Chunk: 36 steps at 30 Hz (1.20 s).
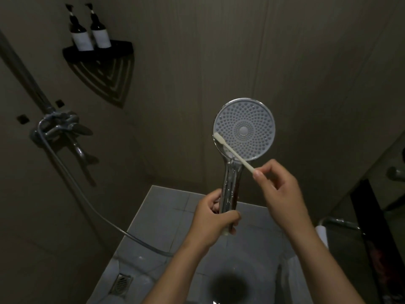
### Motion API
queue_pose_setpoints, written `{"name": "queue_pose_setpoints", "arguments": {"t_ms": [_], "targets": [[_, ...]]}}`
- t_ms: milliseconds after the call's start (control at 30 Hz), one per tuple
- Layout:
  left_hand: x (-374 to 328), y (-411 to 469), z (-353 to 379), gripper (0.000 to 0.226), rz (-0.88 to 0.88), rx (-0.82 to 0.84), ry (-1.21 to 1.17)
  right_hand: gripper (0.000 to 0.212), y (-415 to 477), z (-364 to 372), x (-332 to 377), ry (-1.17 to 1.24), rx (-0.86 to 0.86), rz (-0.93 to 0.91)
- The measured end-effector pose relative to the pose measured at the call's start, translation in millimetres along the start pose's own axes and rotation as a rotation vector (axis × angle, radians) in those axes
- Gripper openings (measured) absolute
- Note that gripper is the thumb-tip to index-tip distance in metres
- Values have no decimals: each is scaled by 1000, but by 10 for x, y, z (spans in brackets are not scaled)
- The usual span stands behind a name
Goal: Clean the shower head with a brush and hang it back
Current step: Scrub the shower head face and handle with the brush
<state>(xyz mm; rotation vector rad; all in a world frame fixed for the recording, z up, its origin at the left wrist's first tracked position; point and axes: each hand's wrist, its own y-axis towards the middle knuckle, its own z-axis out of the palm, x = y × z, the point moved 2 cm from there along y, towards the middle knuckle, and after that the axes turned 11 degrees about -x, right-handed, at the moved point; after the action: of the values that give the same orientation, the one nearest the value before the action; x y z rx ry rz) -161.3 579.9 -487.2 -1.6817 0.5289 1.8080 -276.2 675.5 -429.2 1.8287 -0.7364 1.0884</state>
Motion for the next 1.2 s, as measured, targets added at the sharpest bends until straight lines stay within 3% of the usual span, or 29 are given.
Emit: {"name": "queue_pose_setpoints", "arguments": {"t_ms": [67,267,533,700,1000,1200], "targets": [[18,14,-24,35,-9,-3,4,17,14,-35,38,21,-8,-10],[32,28,-9,34,-21,38,29,20,178,-269,114,151,-247,62],[31,56,59,34,-18,32,37,20,45,-41,67,56,-77,-7],[22,64,22,33,-33,71,61,22,213,-264,90,131,-315,39],[77,86,70,35,-71,30,45,17,151,-72,-30,-25,-59,40],[79,68,24,35,-82,63,65,14,372,-368,63,51,-329,63]]}}
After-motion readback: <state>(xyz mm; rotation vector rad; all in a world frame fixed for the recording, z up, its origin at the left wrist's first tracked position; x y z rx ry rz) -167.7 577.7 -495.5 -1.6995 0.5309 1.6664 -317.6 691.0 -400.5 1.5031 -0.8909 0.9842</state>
